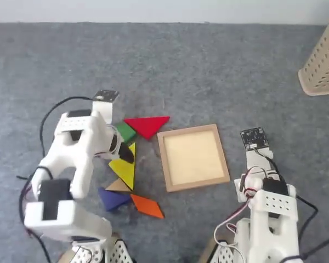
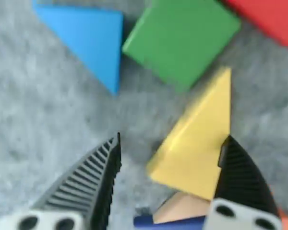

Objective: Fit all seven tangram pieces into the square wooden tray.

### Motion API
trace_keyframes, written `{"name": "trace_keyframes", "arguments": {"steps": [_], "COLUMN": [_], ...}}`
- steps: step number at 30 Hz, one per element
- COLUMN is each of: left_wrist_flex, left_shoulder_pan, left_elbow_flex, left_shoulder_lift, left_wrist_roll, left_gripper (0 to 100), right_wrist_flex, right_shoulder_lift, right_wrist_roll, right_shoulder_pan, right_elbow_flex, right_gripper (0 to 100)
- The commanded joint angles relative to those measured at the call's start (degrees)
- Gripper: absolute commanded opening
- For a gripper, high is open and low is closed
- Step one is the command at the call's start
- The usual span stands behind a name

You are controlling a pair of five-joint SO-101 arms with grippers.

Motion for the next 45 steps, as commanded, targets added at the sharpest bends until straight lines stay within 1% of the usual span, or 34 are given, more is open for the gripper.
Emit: {"name": "trace_keyframes", "arguments": {"steps": [1,3,6,12,14,16,18,20,25,28,32,36,42,45], "left_wrist_flex": [0.7,1.3,1.2,0.8,1.7,2.8,2.7,3.2,3.3,2.9,2.7,0.4,-2.4,-1.1], "left_shoulder_pan": [2.4,5.0,8.1,10.4,9.8,8.2,5.9,4.7,2.8,0.0,-0.4,-0.8,-0.4,-0.4], "left_elbow_flex": [-1.0,-0.1,0.3,-0.6,-1.7,-3.8,-4.4,-2.1,12.9,18.3,19.3,15.6,8.6,6.5], "left_shoulder_lift": [4.0,4.0,4.0,4.0,3.9,2.2,-3.1,-10.6,-30.9,-35.3,-30.3,-19.2,-2.2,-0.7], "left_wrist_roll": [1.6,1.9,4.7,5.7,5.5,5.2,5.1,3.0,-1.7,-2.7,-4.0,-4.0,0.4,0.4], "left_gripper": [30,27,24,16,17,21,23,25,29,29,29,29,29,29], "right_wrist_flex": [-0.9,-0.9,-0.9,-0.9,-0.9,-0.9,-0.9,-0.9,-0.9,-0.9,-0.9,-0.8,-0.7,-0.8], "right_shoulder_lift": [0.5,0.5,0.5,0.5,0.5,0.5,0.5,0.5,0.5,0.5,0.5,0.5,0.5,0.5], "right_wrist_roll": [-0.6,-0.6,-0.6,-0.6,-0.6,-0.6,-0.6,-0.6,-0.6,-0.6,-0.6,-0.6,-0.6,-0.6], "right_shoulder_pan": [0.6,0.6,0.6,0.6,0.6,0.6,0.6,0.6,0.6,0.6,0.6,0.6,0.6,0.5], "right_elbow_flex": [-0.3,-0.3,-0.3,-0.3,-0.3,-0.3,-0.3,-0.2,-0.2,-0.2,-0.2,-0.2,-0.2,-0.2], "right_gripper": [24.1,24.1,24.1,24.1,24.1,24.1,24.1,24.1,24.1,24.1,24.1,24.1,24.1,24.1]}}
